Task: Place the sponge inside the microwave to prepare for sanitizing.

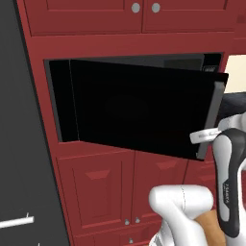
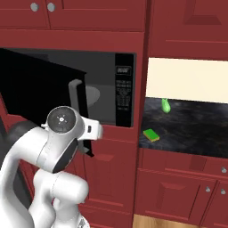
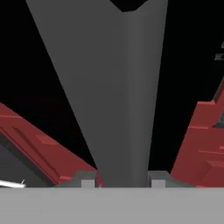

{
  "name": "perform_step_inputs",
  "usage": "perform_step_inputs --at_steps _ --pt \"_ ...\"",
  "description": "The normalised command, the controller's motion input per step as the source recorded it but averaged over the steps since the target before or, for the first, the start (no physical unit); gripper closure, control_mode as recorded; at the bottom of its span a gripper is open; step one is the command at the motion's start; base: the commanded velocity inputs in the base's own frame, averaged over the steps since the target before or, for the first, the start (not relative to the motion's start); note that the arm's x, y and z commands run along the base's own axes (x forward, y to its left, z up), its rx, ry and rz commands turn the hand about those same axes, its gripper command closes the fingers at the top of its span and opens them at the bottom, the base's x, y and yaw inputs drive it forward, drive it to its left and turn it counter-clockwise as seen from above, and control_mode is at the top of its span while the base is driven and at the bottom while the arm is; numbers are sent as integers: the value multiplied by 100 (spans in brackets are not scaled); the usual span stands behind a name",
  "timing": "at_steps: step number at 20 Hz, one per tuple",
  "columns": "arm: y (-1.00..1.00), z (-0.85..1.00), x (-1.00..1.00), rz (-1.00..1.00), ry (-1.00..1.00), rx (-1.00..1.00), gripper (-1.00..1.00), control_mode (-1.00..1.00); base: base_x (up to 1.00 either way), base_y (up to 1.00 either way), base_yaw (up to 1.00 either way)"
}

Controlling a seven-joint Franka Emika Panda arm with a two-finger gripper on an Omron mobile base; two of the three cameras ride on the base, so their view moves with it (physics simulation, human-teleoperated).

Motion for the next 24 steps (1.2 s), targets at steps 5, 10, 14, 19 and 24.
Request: perform_step_inputs --at_steps 5,10,14,19,24 --pt "22 8 -38 0 3 0 100 -100 0 0 0" --pt "28 5 -49 0 0 2 100 -100 0 0 0" --pt "27 6 -45 0 0 2 100 -100 0 0 0" --pt "16 2 -35 0 0 3 -100 -100 0 0 0" --pt "-14 1 -34 -25 9 9 -100 -100 0 0 0"
